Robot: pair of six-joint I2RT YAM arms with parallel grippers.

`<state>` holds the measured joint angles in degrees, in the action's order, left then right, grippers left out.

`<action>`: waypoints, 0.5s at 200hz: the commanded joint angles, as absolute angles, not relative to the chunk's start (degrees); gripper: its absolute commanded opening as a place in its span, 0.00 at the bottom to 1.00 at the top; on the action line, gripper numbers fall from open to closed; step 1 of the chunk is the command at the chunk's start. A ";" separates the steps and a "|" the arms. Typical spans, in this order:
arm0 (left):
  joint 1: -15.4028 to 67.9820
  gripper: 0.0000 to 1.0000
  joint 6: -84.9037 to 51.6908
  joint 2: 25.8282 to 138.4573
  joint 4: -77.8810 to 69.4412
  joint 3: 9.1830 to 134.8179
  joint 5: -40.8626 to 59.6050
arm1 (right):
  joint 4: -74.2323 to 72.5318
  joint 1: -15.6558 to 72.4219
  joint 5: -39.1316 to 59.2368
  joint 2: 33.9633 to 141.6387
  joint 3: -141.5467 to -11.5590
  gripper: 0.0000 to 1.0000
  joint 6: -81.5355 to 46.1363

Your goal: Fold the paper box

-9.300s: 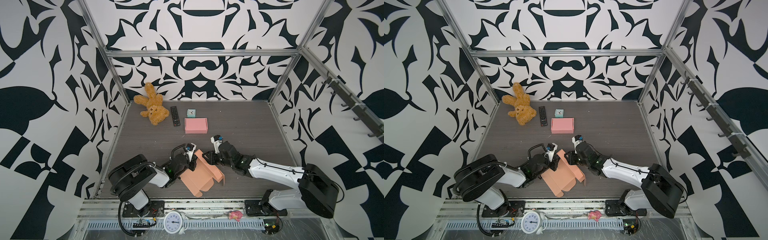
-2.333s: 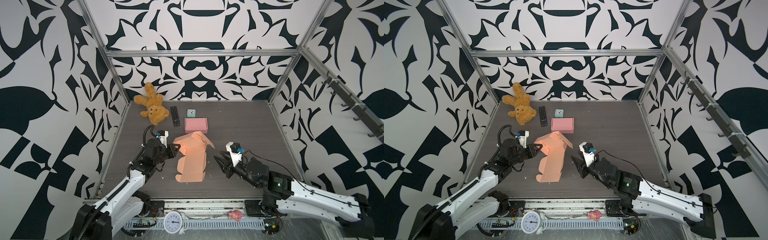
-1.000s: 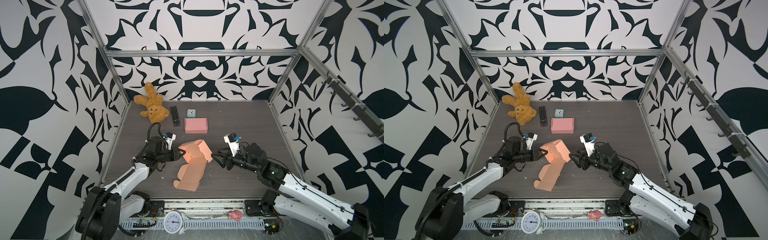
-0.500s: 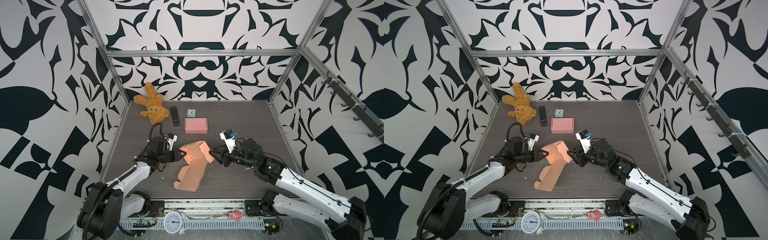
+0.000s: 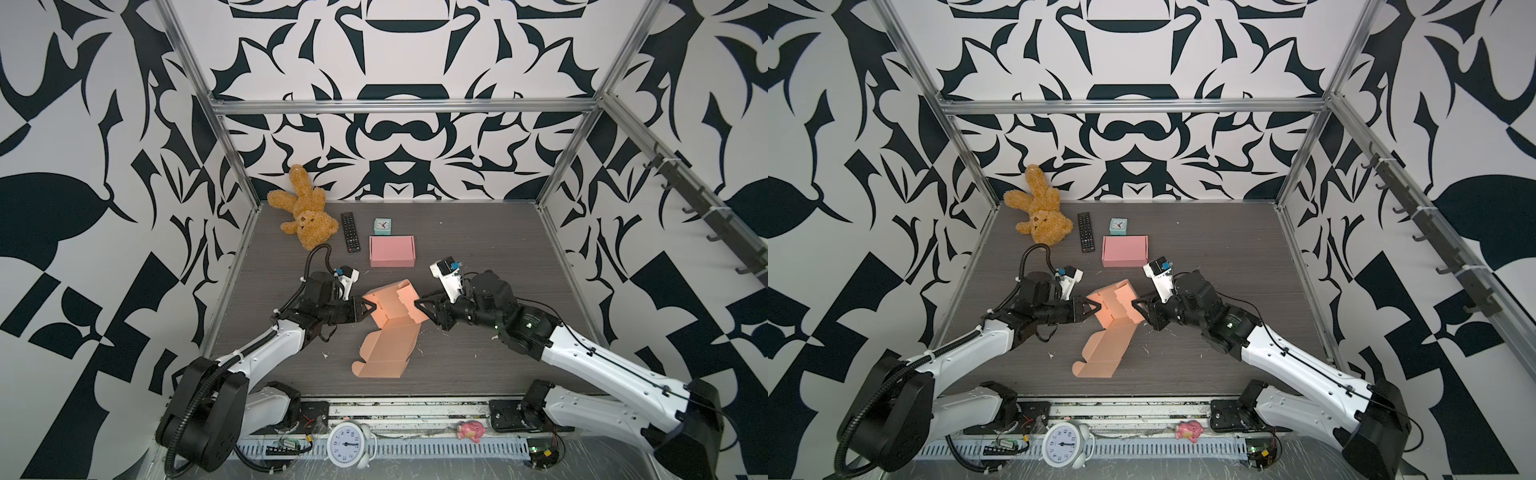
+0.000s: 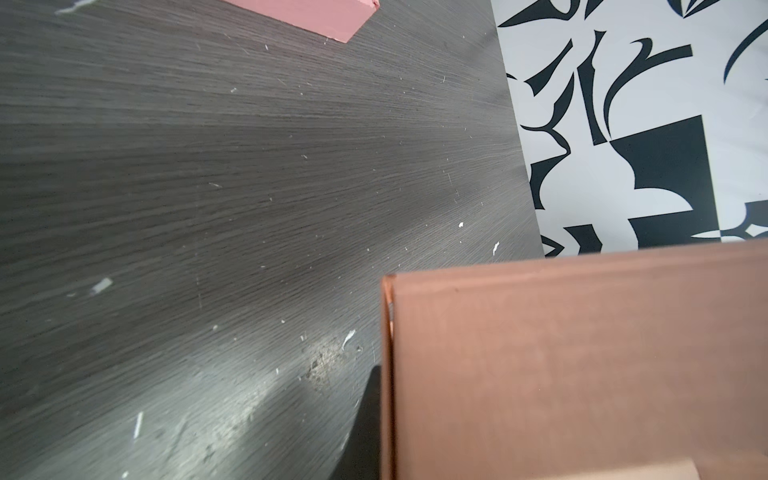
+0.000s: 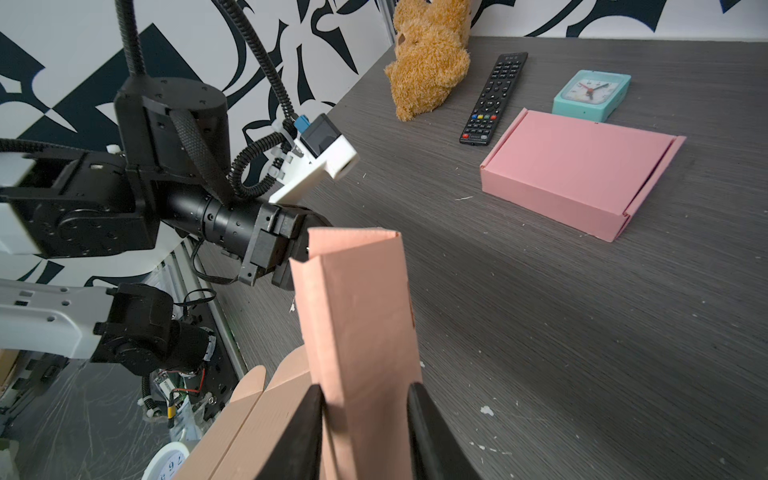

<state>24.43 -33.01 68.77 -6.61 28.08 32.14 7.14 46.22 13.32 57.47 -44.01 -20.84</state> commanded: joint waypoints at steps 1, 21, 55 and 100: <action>25.21 0.07 -32.70 69.26 -7.65 29.66 32.17 | 7.95 46.31 11.25 57.86 -46.58 0.33 -20.23; 25.38 0.07 -32.95 69.69 -7.44 29.75 31.32 | 9.41 47.59 8.75 59.28 -48.30 0.30 -19.86; 25.40 0.07 -33.71 70.64 -7.21 29.80 30.25 | 13.95 52.54 0.15 62.69 -52.16 0.29 -18.03; 25.40 0.07 -33.84 70.66 -6.43 29.53 27.28 | 20.46 57.71 -10.32 67.70 -57.80 0.28 -17.85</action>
<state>25.15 -33.65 70.52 -6.59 28.27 29.06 16.45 55.42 -1.32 66.00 -53.17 -18.87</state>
